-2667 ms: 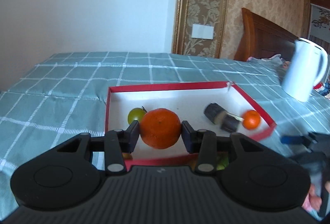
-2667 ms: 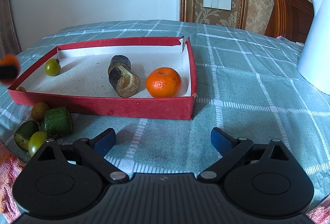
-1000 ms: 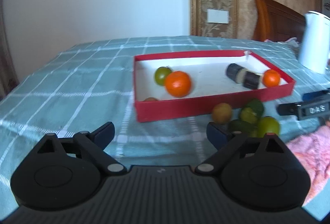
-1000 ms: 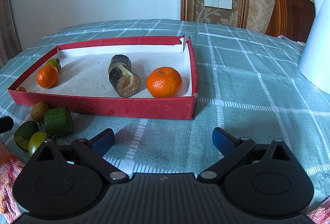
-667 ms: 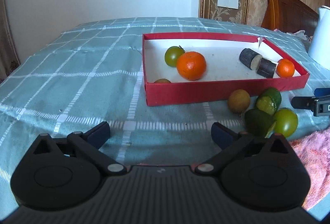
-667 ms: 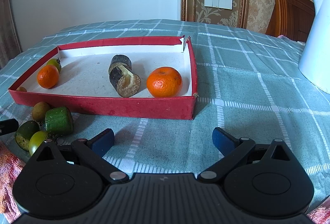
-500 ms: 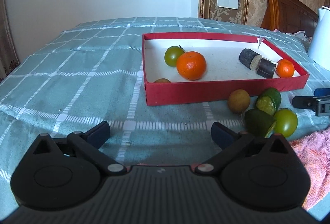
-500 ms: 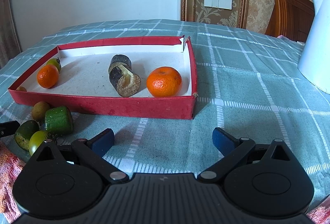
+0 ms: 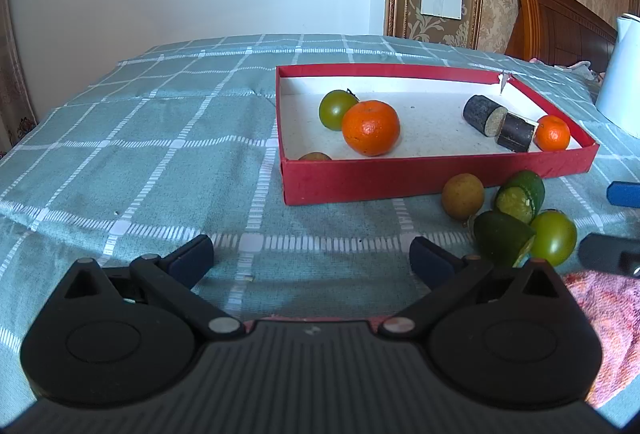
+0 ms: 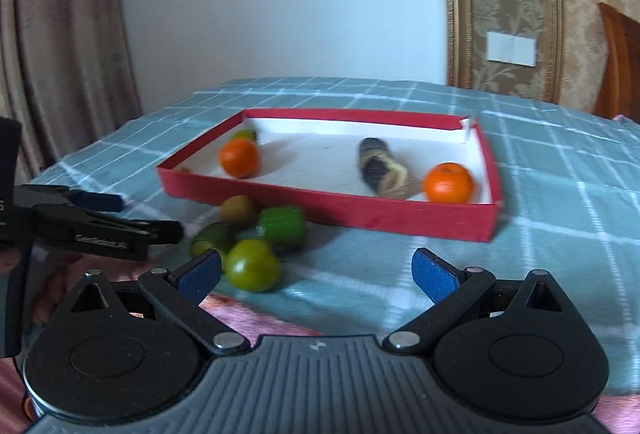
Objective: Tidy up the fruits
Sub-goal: 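Lower the right tool onto a green tomato and close its fingers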
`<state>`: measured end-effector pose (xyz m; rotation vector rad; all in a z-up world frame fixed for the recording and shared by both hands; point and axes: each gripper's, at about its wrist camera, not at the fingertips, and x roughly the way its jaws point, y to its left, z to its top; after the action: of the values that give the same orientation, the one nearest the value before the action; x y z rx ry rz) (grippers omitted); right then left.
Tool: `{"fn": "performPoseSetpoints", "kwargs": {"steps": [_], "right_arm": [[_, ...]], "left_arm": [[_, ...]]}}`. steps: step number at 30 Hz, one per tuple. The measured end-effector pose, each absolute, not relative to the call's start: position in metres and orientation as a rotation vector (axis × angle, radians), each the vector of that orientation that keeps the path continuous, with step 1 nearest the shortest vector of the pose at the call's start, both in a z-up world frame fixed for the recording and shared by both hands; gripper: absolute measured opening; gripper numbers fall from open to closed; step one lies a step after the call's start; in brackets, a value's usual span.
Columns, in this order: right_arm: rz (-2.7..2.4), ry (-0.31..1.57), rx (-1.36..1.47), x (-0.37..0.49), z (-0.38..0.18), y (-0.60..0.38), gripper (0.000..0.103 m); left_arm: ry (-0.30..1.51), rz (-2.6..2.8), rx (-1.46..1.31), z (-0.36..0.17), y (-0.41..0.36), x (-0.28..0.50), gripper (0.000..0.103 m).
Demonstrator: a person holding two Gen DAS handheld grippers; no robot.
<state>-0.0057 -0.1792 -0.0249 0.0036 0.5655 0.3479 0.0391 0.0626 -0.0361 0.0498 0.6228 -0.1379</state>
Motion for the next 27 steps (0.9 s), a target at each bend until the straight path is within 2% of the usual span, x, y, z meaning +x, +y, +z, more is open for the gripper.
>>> {"fn": "performPoseSetpoints", "kwargs": {"steps": [2, 4, 7, 12, 14, 16, 27], "right_arm": [[0.343, 0.570, -0.024, -0.004, -0.027, -0.173, 0.101], [0.349, 0.574, -0.040, -0.003, -0.028, -0.169, 0.094], [0.367, 0.584, -0.044, -0.001, -0.029, -0.164, 0.075], [0.399, 0.610, -0.078, 0.003, -0.033, -0.152, 0.058], [0.417, 0.619, -0.088, 0.004, -0.035, -0.148, 0.042], [0.426, 0.610, -0.088, 0.002, -0.034, -0.144, 0.035], [0.379, 0.570, -0.013, -0.008, -0.026, -0.169, 0.034]], "left_arm": [[0.623, -0.138, 0.050, -0.036, 0.062, 0.039, 0.103], [0.623, -0.138, 0.050, -0.036, 0.063, 0.039, 0.103], [0.623, -0.138, 0.050, -0.036, 0.063, 0.039, 0.103], [0.622, -0.138, 0.049, -0.036, 0.063, 0.039, 0.103], [0.622, -0.137, 0.050, -0.036, 0.063, 0.039, 0.103], [0.622, -0.138, 0.048, -0.036, 0.063, 0.039, 0.103], [0.621, -0.139, 0.047, -0.036, 0.063, 0.038, 0.103]]}}
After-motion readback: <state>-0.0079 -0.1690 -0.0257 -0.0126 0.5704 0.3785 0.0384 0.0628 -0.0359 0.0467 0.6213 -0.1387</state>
